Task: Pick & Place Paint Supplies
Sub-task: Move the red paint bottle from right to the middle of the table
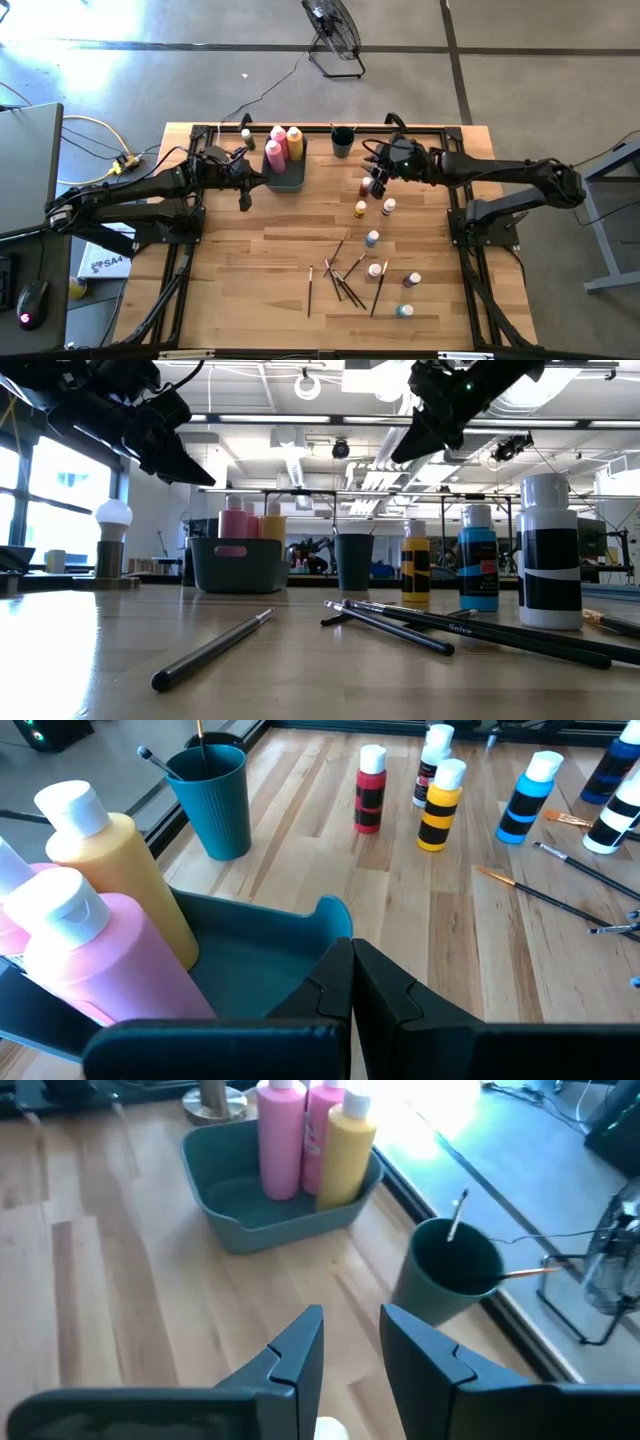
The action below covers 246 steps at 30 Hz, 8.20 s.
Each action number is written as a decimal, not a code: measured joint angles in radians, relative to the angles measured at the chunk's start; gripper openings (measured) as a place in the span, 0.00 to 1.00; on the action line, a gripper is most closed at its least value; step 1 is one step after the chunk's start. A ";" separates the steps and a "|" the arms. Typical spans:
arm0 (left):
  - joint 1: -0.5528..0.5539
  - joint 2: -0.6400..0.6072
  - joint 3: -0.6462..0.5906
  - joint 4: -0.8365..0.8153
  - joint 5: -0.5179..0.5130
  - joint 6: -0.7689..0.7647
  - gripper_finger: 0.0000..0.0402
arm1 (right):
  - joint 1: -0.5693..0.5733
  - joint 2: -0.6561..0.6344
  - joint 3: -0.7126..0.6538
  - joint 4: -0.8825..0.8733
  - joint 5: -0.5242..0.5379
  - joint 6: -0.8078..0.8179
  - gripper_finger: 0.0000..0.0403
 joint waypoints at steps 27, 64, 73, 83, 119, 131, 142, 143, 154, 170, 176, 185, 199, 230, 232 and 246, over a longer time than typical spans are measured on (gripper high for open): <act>0.000 0.000 0.000 0.000 -0.004 -0.002 0.00 | -0.001 0.034 -0.003 -0.219 -0.011 -0.029 0.24; 0.000 0.000 0.000 -0.018 0.000 -0.002 0.00 | -0.119 0.230 -0.013 -0.154 -0.252 -0.073 0.63; 0.000 0.000 0.000 -0.018 -0.001 -0.002 0.00 | -0.123 0.230 -0.013 -0.146 -0.223 -0.073 0.63; 0.000 0.000 0.000 -0.018 -0.001 -0.002 0.00 | -0.123 0.230 -0.013 -0.146 -0.270 -0.073 0.63; 0.000 0.000 0.000 -0.018 -0.001 -0.002 0.00 | -0.151 0.231 -0.084 -0.028 -0.270 -0.081 0.63; 0.000 0.000 0.000 -0.018 -0.001 -0.002 0.00 | -0.151 0.231 -0.084 -0.026 -0.270 -0.075 0.63; 0.000 0.000 0.000 -0.018 -0.001 -0.002 0.00 | -0.151 0.231 -0.084 -0.027 -0.270 -0.070 0.62; 0.000 0.000 0.000 -0.018 -0.001 -0.002 0.00 | -0.151 0.231 -0.084 -0.027 -0.270 -0.070 0.61; 0.000 0.000 0.000 -0.018 -0.001 -0.002 0.00 | -0.151 0.231 -0.085 -0.027 -0.270 -0.070 0.41; 0.000 0.000 0.000 -0.018 -0.001 -0.002 0.00 | -0.142 0.231 -0.085 -0.027 -0.239 -0.049 0.31; 0.000 0.000 0.000 -0.018 -0.001 -0.002 0.00 | -0.142 0.231 -0.085 -0.019 -0.243 -0.030 0.30; 0.000 0.000 0.000 -0.015 -0.001 -0.002 0.00 | -0.142 0.231 -0.085 0.026 -0.243 -0.018 0.30; 0.000 0.000 0.000 -0.012 -0.001 -0.002 0.00 | -0.142 0.231 -0.027 0.029 -0.244 -0.018 0.30; 0.000 0.000 0.000 0.018 -0.003 0.002 0.00 | -0.015 0.234 0.068 0.109 -0.192 0.006 0.30; 0.000 0.000 0.000 0.018 -0.003 0.002 0.00 | -0.007 0.250 0.070 0.132 -0.195 0.008 0.30; 0.000 0.000 0.000 0.016 -0.003 0.002 0.00 | 0.009 0.567 0.357 0.015 -0.228 -0.026 0.29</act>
